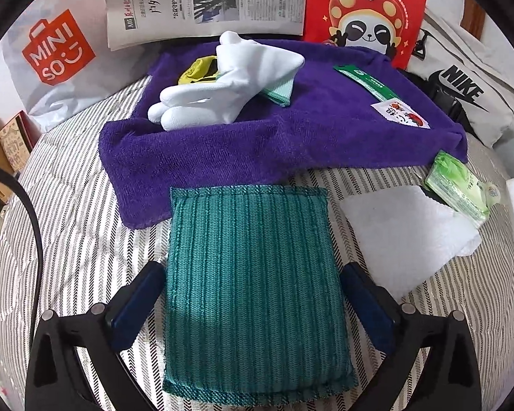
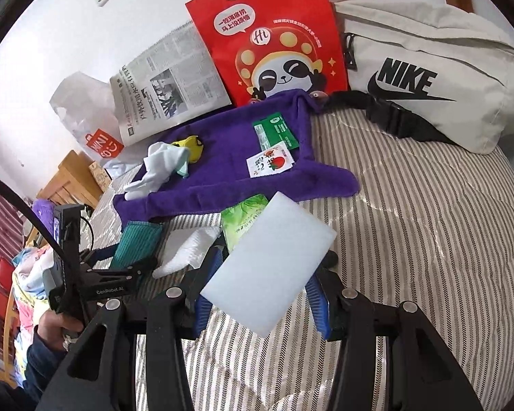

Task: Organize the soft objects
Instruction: 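Grasp the teal scrub pad with the left tool while the right tool lifts the sponge, then carry the teal pad and white sponge over the purple towel with both tools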

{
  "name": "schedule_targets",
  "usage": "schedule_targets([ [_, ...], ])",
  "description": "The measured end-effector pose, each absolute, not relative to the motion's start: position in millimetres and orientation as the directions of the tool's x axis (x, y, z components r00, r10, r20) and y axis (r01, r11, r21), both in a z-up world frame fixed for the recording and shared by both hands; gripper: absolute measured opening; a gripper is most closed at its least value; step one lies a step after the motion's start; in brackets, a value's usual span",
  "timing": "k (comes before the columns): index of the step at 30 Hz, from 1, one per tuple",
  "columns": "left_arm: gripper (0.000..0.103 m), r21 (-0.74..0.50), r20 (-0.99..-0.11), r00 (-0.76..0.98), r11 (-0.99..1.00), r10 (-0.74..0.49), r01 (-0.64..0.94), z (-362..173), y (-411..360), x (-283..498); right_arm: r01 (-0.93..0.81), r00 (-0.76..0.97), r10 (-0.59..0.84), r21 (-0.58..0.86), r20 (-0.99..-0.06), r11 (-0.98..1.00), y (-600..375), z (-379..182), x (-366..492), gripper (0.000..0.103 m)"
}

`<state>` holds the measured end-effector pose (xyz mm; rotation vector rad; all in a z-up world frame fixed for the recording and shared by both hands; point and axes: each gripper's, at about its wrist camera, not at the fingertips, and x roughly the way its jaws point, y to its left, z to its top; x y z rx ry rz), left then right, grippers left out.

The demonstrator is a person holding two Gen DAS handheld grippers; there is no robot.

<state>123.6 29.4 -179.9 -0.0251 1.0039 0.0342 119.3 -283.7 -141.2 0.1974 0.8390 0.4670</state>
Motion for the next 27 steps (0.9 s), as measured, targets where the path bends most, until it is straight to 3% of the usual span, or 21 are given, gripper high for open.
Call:
schedule_targets([
  [6, 0.101, -0.001, -0.841, 0.541, 0.999, 0.021, -0.041, -179.0, 29.3, 120.3, -0.312, 0.57, 0.461, 0.34, -0.68, 0.887, -282.1, -146.3, 119.4, 0.048],
  [7, 0.088, -0.002, -0.838, 0.546, 1.0, 0.015, -0.031, -176.4, 28.4, 118.1, -0.31, 0.569, 0.458, 0.338, -0.683, 0.889, -282.0, -147.1, 119.4, 0.048],
  [8, 0.087, -0.016, -0.839, 0.544, 1.0, -0.007, -0.012, -173.6, 27.6, 116.5, -0.307, 0.569, 0.454, 0.335, -0.686, 0.891, -281.6, -147.4, 119.4, 0.048],
  [18, 0.086, -0.137, -0.811, 0.572, 0.99, -0.121, 0.015, -140.4, 45.2, 103.2, -0.321, 0.578, 0.427, 0.288, -0.695, 0.902, -270.8, -132.4, 122.6, 0.048],
  [27, 0.086, -0.104, -0.763, 0.639, 0.994, -0.1, 0.032, -92.0, 57.1, 122.6, -0.358, 0.578, 0.436, 0.266, -0.689, 0.895, -246.4, -111.1, 153.2, 0.048],
])
